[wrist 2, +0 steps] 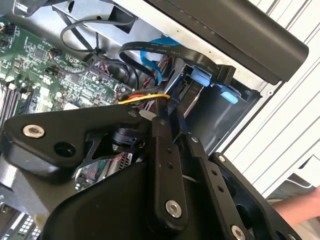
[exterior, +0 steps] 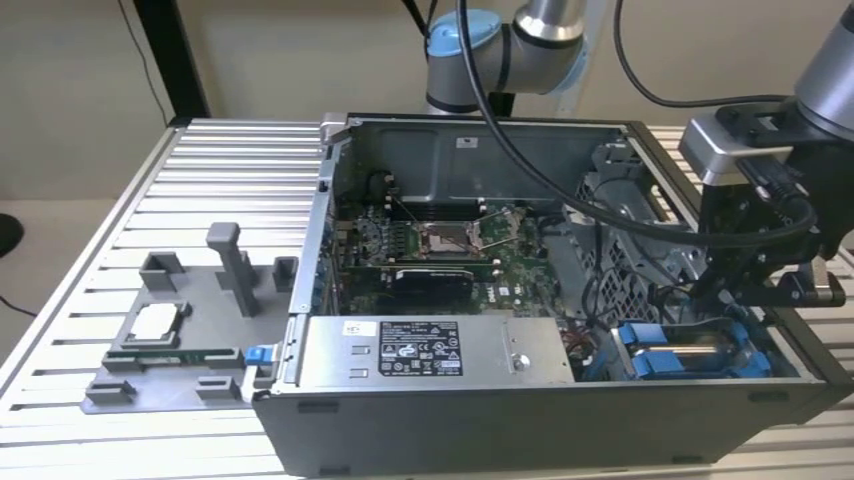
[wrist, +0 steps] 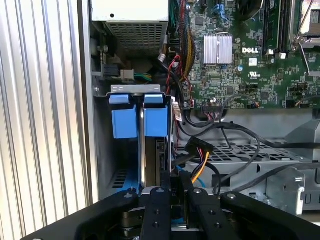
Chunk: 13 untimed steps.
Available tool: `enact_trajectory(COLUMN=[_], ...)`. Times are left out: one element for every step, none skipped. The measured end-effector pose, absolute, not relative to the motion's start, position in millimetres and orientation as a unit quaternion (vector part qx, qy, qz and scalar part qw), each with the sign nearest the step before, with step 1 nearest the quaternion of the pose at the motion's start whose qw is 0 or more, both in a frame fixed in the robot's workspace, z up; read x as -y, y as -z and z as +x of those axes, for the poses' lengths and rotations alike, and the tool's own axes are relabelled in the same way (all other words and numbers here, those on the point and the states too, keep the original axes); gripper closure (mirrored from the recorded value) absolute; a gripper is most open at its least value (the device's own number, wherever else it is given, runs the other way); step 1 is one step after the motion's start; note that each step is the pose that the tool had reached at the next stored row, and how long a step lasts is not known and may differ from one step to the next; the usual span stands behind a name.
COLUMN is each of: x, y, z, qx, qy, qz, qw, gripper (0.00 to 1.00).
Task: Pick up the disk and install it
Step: 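Insert the first disk wire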
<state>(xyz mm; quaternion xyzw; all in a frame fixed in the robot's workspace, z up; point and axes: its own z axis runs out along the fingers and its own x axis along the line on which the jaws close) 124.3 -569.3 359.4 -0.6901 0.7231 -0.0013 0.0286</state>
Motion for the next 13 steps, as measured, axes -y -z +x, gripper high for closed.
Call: enact_trajectory(x=[569.3, 569.3, 569.3, 569.2, 569.2, 569.2, 569.3, 569.2, 569.2, 569.2, 569.2, 569.2, 569.2], y=[-359.4, -359.5, -359.6, -359.5, -359.5, -359.5, -359.5, -359.4, -359.4, -359.5, -359.5, -359.7, -359.6], z=[124.3, 124.2, 123.9, 123.4, 123.3, 123.4, 123.3, 123.2, 123.2, 123.3, 123.3, 123.3, 123.6], qx=[-0.723, -0.723, -0.723, -0.723, -0.723, -0.723, -0.723, -0.723, -0.723, -0.724, -0.724, -0.724, -0.724], qy=[0.001, 0.001, 0.002, 0.002, 0.002, 0.001, 0.000, -0.002, -0.004, -0.007, -0.009, -0.011, -0.014], qz=[-0.690, -0.690, -0.690, -0.690, -0.690, -0.690, -0.690, -0.690, -0.690, -0.690, -0.690, -0.690, -0.690], qw=[0.029, 0.028, 0.028, 0.028, 0.027, 0.025, 0.023, 0.019, 0.015, 0.010, 0.006, 0.002, -0.003], gripper=[1.00, 1.00, 1.00, 1.00, 1.00, 1.00, 1.00, 1.00, 1.00, 1.00, 1.00, 1.00, 1.00])
